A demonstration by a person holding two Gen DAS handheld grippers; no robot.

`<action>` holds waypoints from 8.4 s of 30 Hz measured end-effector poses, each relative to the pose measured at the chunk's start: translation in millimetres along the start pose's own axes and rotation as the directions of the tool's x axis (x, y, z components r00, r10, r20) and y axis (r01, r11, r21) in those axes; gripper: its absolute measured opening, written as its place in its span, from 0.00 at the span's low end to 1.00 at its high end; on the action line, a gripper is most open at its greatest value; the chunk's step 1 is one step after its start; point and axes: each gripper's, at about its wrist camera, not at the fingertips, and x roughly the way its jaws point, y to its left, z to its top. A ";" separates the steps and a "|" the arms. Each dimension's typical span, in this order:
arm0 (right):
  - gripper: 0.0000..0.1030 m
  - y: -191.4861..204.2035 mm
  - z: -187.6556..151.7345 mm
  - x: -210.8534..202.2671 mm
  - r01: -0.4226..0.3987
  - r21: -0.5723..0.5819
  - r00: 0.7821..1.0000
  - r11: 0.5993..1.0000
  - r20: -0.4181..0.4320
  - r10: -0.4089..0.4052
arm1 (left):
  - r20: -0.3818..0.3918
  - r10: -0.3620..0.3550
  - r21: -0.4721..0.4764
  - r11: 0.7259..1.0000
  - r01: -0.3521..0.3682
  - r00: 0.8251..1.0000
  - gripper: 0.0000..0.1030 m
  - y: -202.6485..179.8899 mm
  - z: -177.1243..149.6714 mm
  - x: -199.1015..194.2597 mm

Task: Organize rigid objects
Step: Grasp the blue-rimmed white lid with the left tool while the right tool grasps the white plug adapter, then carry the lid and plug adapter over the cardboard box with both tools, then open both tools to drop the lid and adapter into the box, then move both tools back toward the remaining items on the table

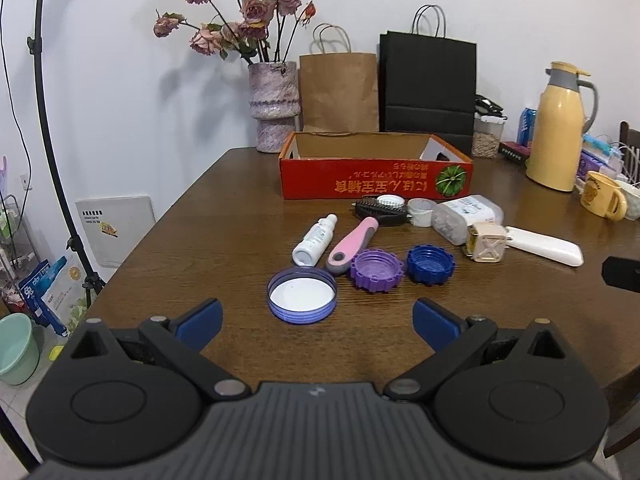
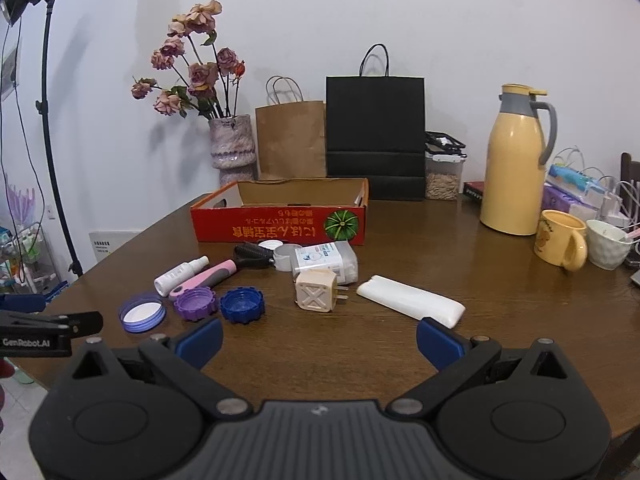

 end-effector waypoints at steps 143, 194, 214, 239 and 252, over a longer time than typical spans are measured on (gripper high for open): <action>0.57 16.5 191.6 379.3 -0.013 -0.022 1.000 1.000 -0.028 0.013 | 0.095 0.074 -0.074 0.995 -0.067 0.993 0.66 -14.6 232.6 305.4; 1.00 -0.2 182.9 367.0 0.032 0.044 0.999 0.999 -0.024 -0.031 | 0.092 0.083 -0.053 0.995 -0.079 0.992 1.00 -9.8 220.1 294.3; 1.00 -0.2 150.0 264.0 -0.005 -0.009 0.998 1.000 0.070 0.006 | 0.114 0.038 -0.045 0.998 -0.033 0.993 1.00 -17.5 178.3 197.8; 1.00 -39.6 59.7 150.7 -0.001 -0.114 1.000 0.994 -0.001 0.001 | 0.054 0.036 -0.046 0.998 -0.034 0.998 1.00 -26.8 98.5 107.3; 1.00 -71.0 31.1 137.3 0.009 -0.188 0.997 0.982 -0.077 -0.024 | 0.008 0.058 -0.054 0.997 -0.057 0.998 1.00 -25.9 65.3 93.4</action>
